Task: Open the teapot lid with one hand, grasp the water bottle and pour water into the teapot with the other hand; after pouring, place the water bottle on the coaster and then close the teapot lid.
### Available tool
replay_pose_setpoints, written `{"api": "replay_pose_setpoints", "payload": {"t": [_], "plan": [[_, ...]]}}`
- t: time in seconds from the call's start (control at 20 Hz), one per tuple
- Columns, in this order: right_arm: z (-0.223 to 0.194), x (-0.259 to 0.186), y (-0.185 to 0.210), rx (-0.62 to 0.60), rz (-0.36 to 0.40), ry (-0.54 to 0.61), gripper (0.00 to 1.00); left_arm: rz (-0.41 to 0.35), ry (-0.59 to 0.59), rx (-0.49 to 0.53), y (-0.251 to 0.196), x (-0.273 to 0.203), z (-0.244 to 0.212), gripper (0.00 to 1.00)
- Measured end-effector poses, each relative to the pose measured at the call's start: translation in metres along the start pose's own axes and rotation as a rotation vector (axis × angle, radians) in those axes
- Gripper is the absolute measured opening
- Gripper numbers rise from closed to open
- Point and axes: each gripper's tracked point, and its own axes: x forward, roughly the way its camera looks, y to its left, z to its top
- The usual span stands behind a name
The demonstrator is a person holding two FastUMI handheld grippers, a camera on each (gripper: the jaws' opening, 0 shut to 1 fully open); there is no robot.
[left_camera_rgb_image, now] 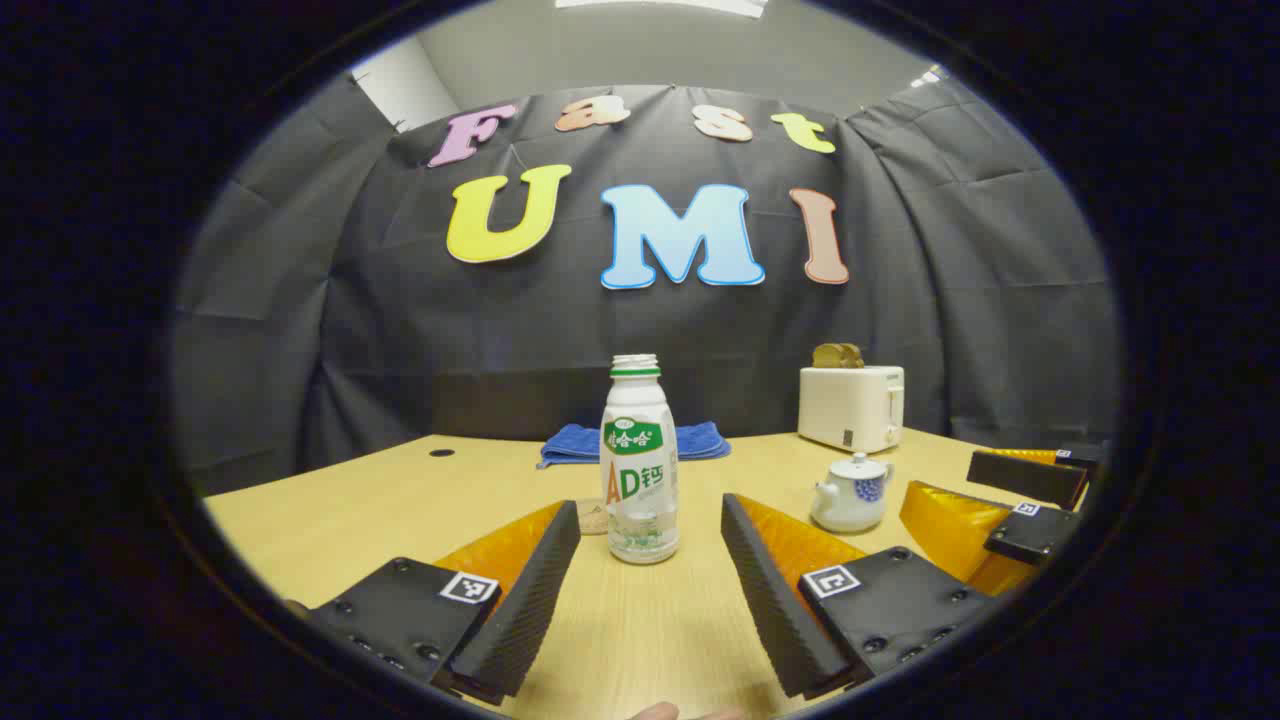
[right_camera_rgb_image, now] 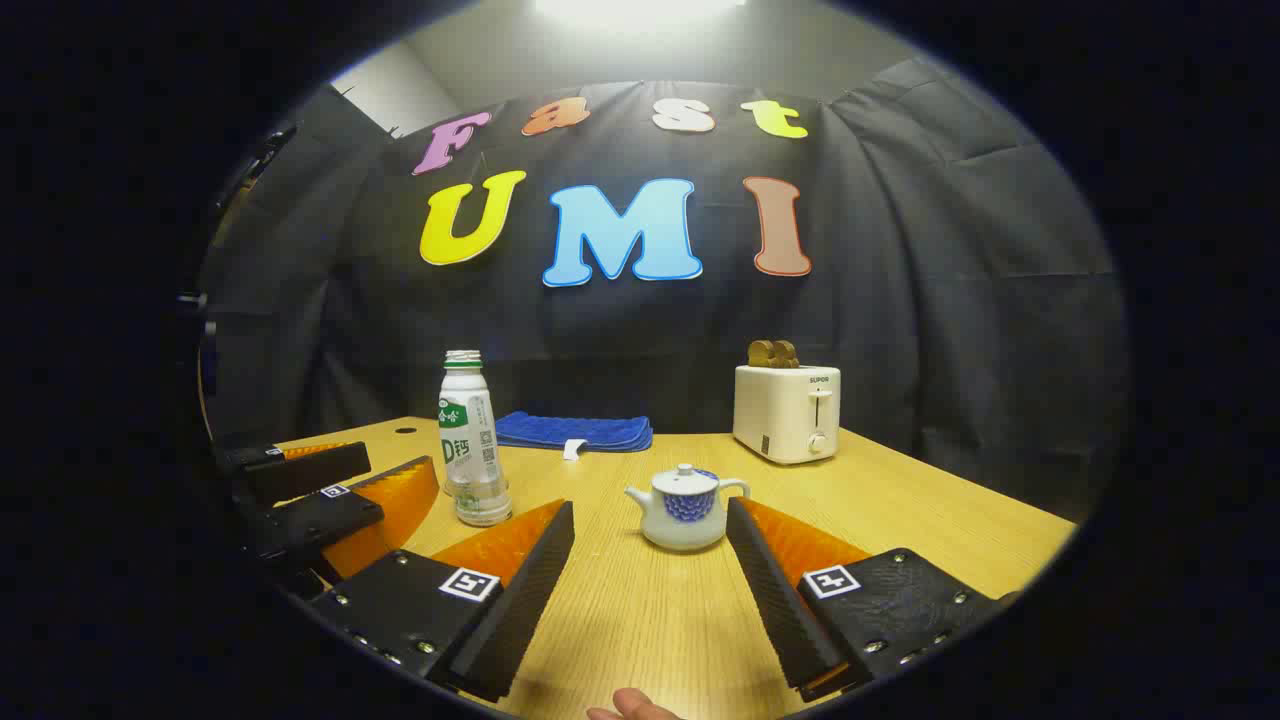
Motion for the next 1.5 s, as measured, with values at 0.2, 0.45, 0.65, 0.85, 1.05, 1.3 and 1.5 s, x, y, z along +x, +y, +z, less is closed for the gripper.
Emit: {"api": "replay_pose_setpoints", "payload": {"t": [0.2, 0.45, 0.65, 0.85, 1.05, 1.3, 1.5], "plan": [[0.000, 0.000, 0.000, 0.002, 0.009, 0.000, 0.95, -0.017, 0.001, -0.003, 0.000, 0.003, -0.001, 1.00], [0.000, 0.001, -0.002, 0.001, 0.000, 0.000, 0.95, -0.009, 0.001, -0.003, 0.001, 0.002, -0.002, 1.00], [0.000, 0.001, -0.002, 0.002, -0.005, 0.000, 0.95, -0.009, 0.001, -0.002, 0.001, 0.002, -0.001, 0.94], [-0.001, 0.003, -0.004, 0.001, -0.013, -0.001, 0.95, 0.010, 0.002, -0.002, 0.008, 0.001, -0.001, 1.00], [0.002, 0.023, -0.010, 0.049, -0.008, 0.016, 0.95, 0.019, -0.010, -0.010, 0.014, 0.004, 0.003, 1.00], [0.019, 0.072, -0.017, 0.026, 0.010, 0.026, 0.95, -0.009, -0.042, 0.042, 0.006, 0.030, 0.023, 1.00], [0.011, 0.114, -0.016, 0.006, 0.017, 0.077, 0.95, -0.015, -0.082, 0.060, 0.011, 0.054, 0.046, 1.00]]}}
